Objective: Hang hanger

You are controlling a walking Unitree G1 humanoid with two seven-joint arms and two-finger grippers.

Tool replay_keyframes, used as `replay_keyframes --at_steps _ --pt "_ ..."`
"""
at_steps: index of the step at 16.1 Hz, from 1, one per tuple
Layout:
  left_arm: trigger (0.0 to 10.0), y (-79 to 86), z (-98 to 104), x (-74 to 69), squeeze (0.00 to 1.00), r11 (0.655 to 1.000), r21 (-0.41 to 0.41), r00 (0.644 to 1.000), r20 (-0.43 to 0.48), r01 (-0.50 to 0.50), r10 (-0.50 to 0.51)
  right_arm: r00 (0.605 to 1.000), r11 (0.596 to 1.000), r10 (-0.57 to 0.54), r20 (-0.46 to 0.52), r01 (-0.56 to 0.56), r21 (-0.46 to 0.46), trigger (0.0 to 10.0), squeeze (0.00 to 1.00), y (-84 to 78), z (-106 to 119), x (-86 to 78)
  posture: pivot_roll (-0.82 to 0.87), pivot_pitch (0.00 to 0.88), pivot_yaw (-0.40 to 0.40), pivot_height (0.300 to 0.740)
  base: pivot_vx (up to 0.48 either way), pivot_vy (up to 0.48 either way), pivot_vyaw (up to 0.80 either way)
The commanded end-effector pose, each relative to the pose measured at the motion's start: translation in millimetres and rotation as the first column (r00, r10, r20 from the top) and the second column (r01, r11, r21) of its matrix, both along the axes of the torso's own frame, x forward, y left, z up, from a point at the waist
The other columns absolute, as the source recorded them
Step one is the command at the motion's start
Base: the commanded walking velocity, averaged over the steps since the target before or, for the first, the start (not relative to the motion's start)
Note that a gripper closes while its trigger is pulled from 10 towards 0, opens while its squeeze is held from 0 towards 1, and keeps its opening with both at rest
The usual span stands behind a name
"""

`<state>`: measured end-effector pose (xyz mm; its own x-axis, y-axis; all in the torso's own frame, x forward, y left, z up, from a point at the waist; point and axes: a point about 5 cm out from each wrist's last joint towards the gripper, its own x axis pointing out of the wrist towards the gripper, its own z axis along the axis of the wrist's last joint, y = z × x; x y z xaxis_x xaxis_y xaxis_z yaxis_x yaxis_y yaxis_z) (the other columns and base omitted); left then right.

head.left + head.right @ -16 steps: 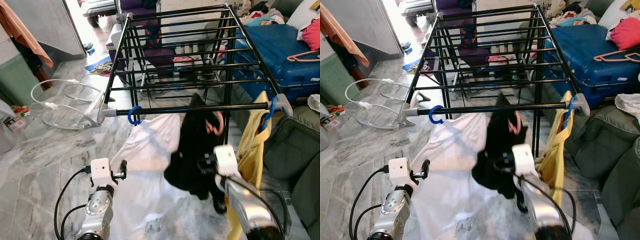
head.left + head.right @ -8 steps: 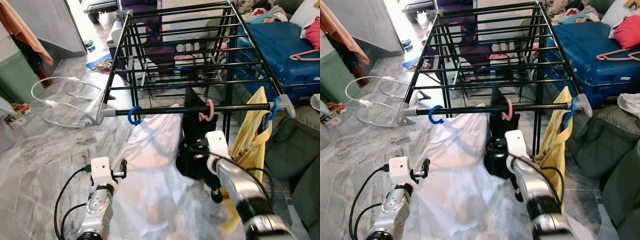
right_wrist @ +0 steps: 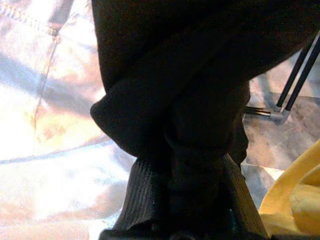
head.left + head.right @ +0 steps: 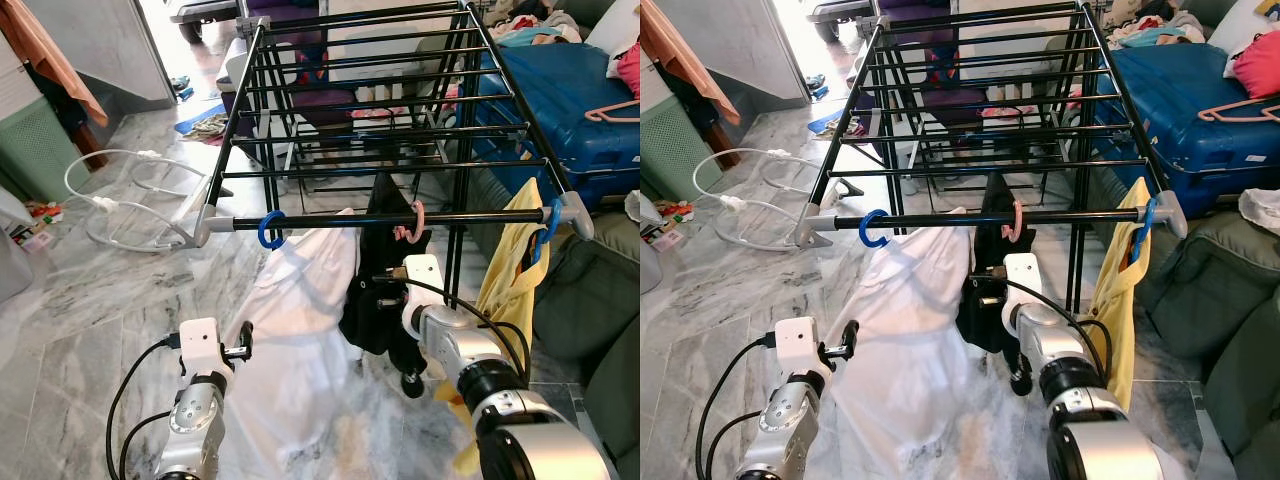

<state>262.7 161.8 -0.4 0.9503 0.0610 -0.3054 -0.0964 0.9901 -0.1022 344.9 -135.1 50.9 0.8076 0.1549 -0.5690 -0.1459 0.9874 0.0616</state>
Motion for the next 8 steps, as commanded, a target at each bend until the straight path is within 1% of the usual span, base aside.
replay_keyframes --at_steps 1,4,5,6,7,8 --pt "10.0 7.3 1.8 0.0 0.00 1.000 0.015 1.000 -0.002 -0.008 0.008 1.000 1.000 0.007 0.025 -0.007 0.019 0.0 0.00 7.8 7.5 6.2 -0.09 0.000 0.110 0.740 0.000 0.000 0.00" --pt "10.0 7.4 1.9 0.5 0.00 1.000 0.016 1.000 -0.010 0.004 -0.004 1.000 1.000 0.018 0.002 -0.018 0.014 0.0 0.00 10.3 -3.3 -1.1 -0.10 0.000 0.117 0.740 0.000 0.000 0.00" --pt "10.0 7.1 2.2 0.9 0.00 1.000 0.015 1.000 -0.011 0.005 -0.005 1.000 1.000 0.016 -0.005 -0.016 0.016 0.7 0.00 9.4 -6.4 -3.3 -0.10 0.000 0.118 0.740 0.000 0.000 0.00" --pt "10.0 6.4 2.7 1.6 0.00 1.000 0.014 1.000 -0.012 0.008 -0.008 1.000 1.000 0.009 -0.011 -0.009 0.024 9.8 1.00 7.9 -9.3 -5.3 -0.10 0.000 0.121 0.740 0.000 0.000 0.00" --pt "10.0 5.8 3.0 1.8 0.00 1.000 0.013 1.000 -0.011 0.010 -0.009 1.000 1.000 0.007 -0.008 -0.006 0.029 10.0 1.00 6.9 -10.0 -5.9 -0.10 0.000 0.121 0.740 0.000 0.000 0.00" --pt "10.0 5.4 3.3 1.9 0.00 1.000 0.012 1.000 -0.011 0.012 -0.012 1.000 1.000 0.009 0.004 -0.009 0.023 10.0 1.00 5.8 -9.8 -5.7 -0.10 0.000 0.123 0.740 0.000 0.000 0.00"
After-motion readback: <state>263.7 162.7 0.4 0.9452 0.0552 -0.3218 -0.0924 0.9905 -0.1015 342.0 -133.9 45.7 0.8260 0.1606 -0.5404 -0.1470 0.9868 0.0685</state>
